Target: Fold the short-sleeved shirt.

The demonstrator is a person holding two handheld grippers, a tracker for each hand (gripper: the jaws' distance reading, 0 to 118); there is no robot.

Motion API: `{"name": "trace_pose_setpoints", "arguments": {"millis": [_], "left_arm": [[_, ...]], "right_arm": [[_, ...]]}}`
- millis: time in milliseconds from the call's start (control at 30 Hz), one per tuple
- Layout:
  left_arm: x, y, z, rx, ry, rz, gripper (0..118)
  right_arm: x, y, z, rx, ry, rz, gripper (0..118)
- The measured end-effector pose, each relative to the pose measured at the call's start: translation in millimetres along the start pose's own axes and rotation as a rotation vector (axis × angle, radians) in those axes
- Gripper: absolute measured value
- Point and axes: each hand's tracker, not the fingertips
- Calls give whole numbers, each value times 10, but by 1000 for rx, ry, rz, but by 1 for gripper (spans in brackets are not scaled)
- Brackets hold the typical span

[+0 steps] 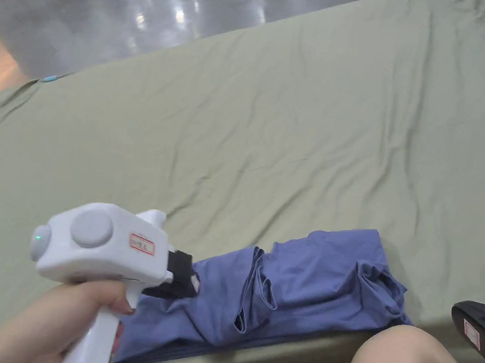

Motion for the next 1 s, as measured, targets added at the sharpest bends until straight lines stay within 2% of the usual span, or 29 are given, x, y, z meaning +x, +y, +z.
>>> {"name": "trace_pose_setpoints", "arguments": {"millis": [100,200,300,333,367,500,633,667,700,733,767,867,933,1000], "left_arm": [[351,-84,-233,-49,-128,-13,0],[710,-93,-338,-55,-114,-108,0],[821,-46,-258,-52,-207,-108,0],[770,7,-158,25,-197,-156,0],[724,5,-70,38,-241,-146,0],[163,-118,518,118,-366,-106,0],[-966,-382,923,301,-445,3,2],[-1162,-468,963,334,-497,23,18],[-1473,-554,943,345,-558,75,63],[-1712,-615,881,325,-600,127,99],[-1856,-653,791,293,-624,191,115],[-2300,-678,336,273,-678,340,118],[-2175,-672,43,213,-667,350,118],[-2066,-624,-242,142,-710,300,117]], "right_arm": [[-23,14,-3,-9,-11,4,4],[-64,50,19,-9,-21,19,4],[-118,131,41,-3,-19,32,4],[-145,164,41,-1,-18,40,4],[-167,191,39,0,-19,48,4],[-278,306,-8,-8,-7,80,4],[-419,384,-95,-9,2,109,4],[-445,400,-114,-3,-1,112,4],[-476,439,-151,-3,8,106,4],[-496,469,-175,-4,22,99,4],[-519,495,-197,-5,32,98,4],[-620,575,-272,-3,40,121,4],[-682,619,-324,-3,39,126,4],[-727,646,-362,-6,41,118,4]]}}
